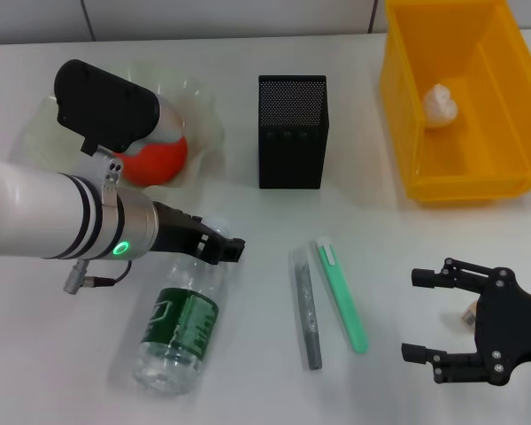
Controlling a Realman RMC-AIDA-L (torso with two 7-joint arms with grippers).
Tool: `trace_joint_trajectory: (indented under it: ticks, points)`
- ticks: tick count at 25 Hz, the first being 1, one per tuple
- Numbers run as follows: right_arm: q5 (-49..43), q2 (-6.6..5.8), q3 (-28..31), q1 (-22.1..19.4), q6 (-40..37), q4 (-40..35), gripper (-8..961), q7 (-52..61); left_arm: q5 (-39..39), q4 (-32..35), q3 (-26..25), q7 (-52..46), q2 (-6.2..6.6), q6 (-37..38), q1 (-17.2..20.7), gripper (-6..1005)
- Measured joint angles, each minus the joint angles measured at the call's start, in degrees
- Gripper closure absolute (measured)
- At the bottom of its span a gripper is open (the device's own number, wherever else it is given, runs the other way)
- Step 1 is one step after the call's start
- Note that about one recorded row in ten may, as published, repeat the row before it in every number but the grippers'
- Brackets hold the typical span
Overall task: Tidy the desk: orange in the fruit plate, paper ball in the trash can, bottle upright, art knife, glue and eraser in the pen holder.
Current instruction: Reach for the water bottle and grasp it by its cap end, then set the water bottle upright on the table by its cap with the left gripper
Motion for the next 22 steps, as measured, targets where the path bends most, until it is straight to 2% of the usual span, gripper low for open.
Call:
trace_joint_trajectory:
  ticks: [5, 7, 10, 11, 13, 14, 16, 17, 18, 21, 22]
  points:
    - [0.0, 0.0, 0.0, 0.0, 0.0, -0.3, 107, 1.1, 0.1, 0.9, 0.0, 3.0, 0.11, 0.1, 0.6, 455]
    - [-0.1, 0.0, 0.0, 0.0, 0.0, -0.5, 107, 1.4, -0.9, 1.4, -0.4, 5.7, 0.18, 0.3, 1.2, 485]
    - [-0.1, 0.0, 0.0, 0.0, -0.2, -0.6, 107, 1.5, -7.2, 4.2, -4.3, 15.0, 0.44, 1.9, 4.3, 531]
    - [-0.1, 0.0, 0.0, 0.0, -0.2, -0.6, 107, 1.5, -7.2, 4.2, -4.3, 15.0, 0.44, 1.9, 4.3, 531]
    - [-0.1, 0.01, 0.0, 0.0, -0.5, -0.9, 107, 1.8, -15.2, 6.3, -9.4, 26.7, 0.5, 4.2, 7.9, 531]
    - [-0.1, 0.01, 0.0, 0.0, -0.5, -0.9, 107, 1.8, -15.2, 6.3, -9.4, 26.7, 0.5, 4.2, 7.9, 531]
    - [-0.1, 0.0, 0.0, 0.0, -0.5, -1.2, 108, 2.4, -23.5, 7.0, -14.5, 38.7, 0.55, 6.9, 11.2, 532]
    - [-0.1, 0.01, 0.0, 0.0, -0.6, -1.4, 108, 2.8, -30.0, 6.0, -18.9, 47.7, 0.54, 9.8, 12.8, 532]
    - [-0.1, 0.01, 0.0, 0.0, -0.6, -1.4, 108, 2.8, -30.0, 6.0, -18.9, 47.7, 0.54, 9.8, 12.8, 532]
    - [-0.1, 0.0, 0.0, 0.0, -0.6, -2.2, 108, 3.2, -39.7, 1.6, -26.7, 60.8, 0.54, 14.9, 14.3, 532]
    - [-0.1, 0.0, -0.2, 0.0, -0.6, -2.7, 108, 3.7, -45.2, -3.2, -32.1, 68.9, 0.54, 18.2, 14.4, 532]
